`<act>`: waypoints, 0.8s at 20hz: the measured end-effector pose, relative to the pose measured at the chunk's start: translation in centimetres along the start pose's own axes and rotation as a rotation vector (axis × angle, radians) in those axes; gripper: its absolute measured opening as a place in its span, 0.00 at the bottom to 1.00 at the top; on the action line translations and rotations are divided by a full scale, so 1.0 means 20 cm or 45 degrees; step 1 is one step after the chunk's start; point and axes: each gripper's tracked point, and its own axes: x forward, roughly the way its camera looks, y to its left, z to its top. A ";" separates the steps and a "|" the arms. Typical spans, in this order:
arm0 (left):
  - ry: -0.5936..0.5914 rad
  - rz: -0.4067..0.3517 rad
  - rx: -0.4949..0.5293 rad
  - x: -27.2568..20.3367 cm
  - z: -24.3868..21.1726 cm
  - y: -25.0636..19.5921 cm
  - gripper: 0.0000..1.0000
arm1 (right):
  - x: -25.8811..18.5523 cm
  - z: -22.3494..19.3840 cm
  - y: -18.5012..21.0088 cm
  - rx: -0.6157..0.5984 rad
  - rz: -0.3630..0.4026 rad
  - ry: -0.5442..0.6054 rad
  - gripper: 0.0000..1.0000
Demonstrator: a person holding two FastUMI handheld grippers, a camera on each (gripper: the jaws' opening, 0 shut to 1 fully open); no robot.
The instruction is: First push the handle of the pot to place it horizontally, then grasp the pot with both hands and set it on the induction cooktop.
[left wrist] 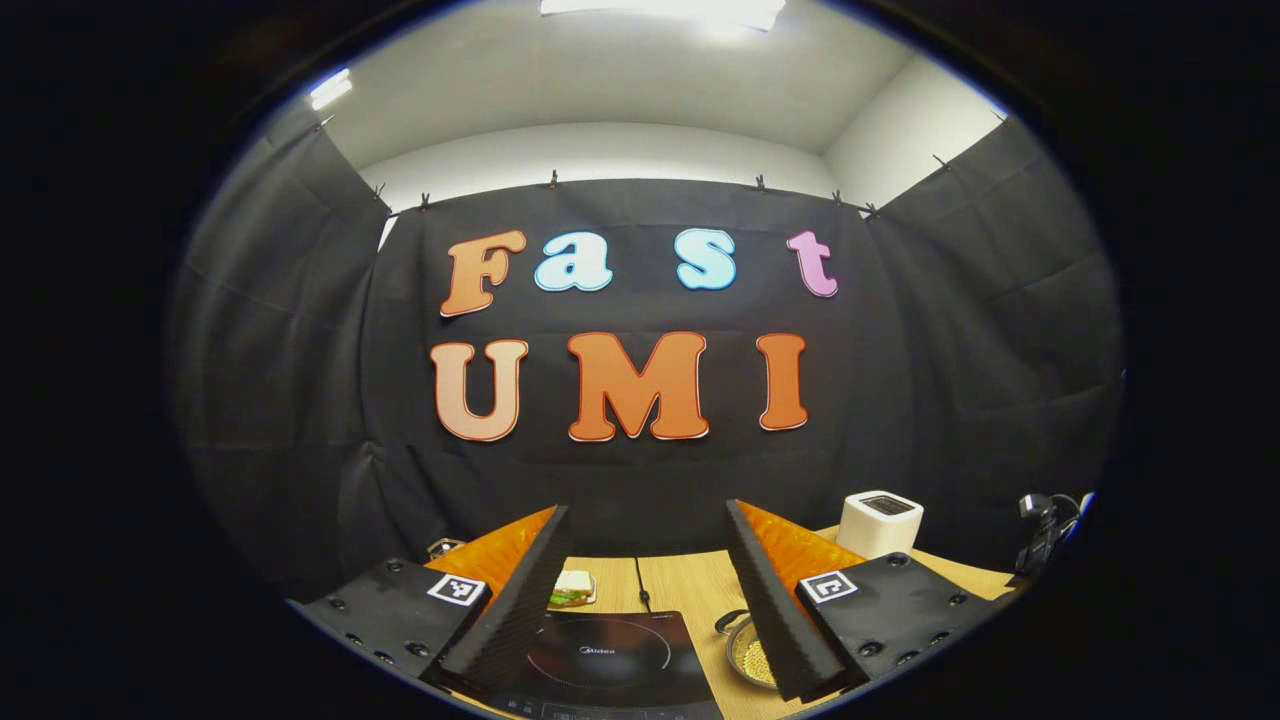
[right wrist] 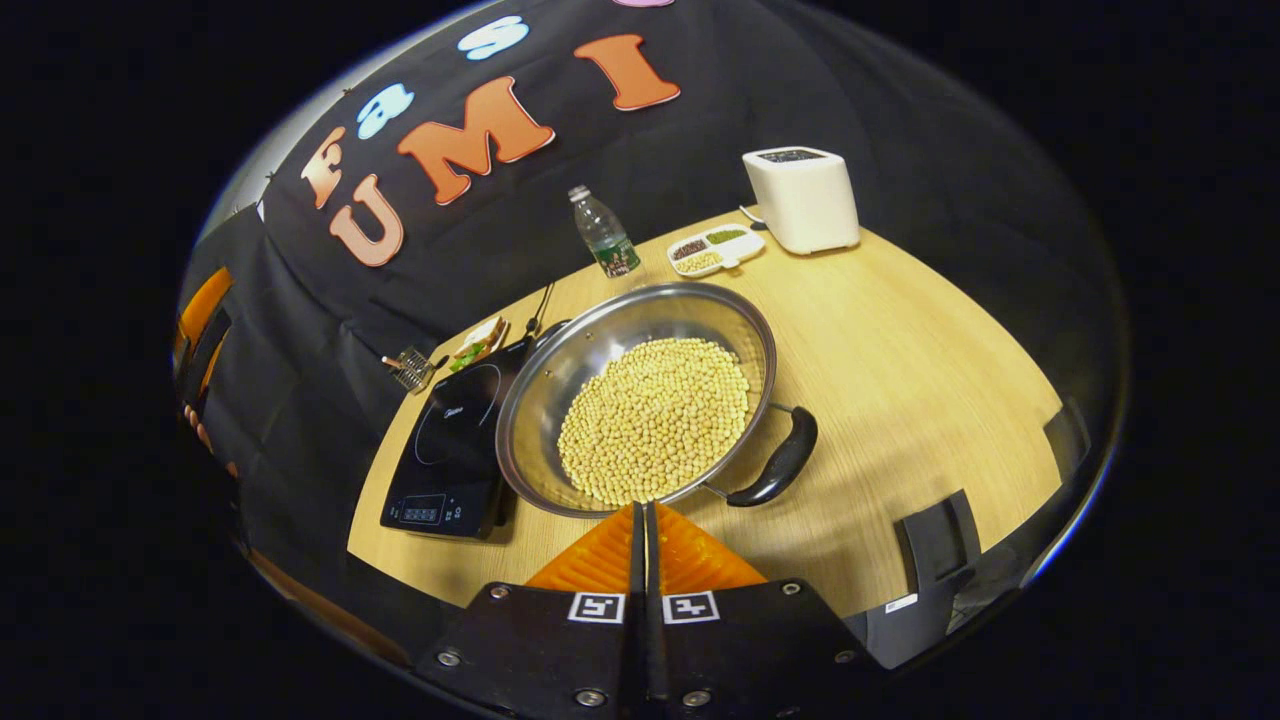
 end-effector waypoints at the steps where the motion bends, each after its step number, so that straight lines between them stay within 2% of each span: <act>1: 0.009 0.002 0.002 0.00 -0.01 0.00 1.00 | 0.02 -0.02 0.00 0.009 0.001 0.028 0.00; 9: 0.020 0.005 0.029 0.05 -0.03 0.00 1.00 | 0.18 -0.09 -0.14 -0.080 -0.133 0.179 0.00; 16: 0.040 0.018 0.028 0.08 -0.07 0.03 1.00 | 0.23 -0.08 -0.16 -0.090 -0.133 0.268 0.00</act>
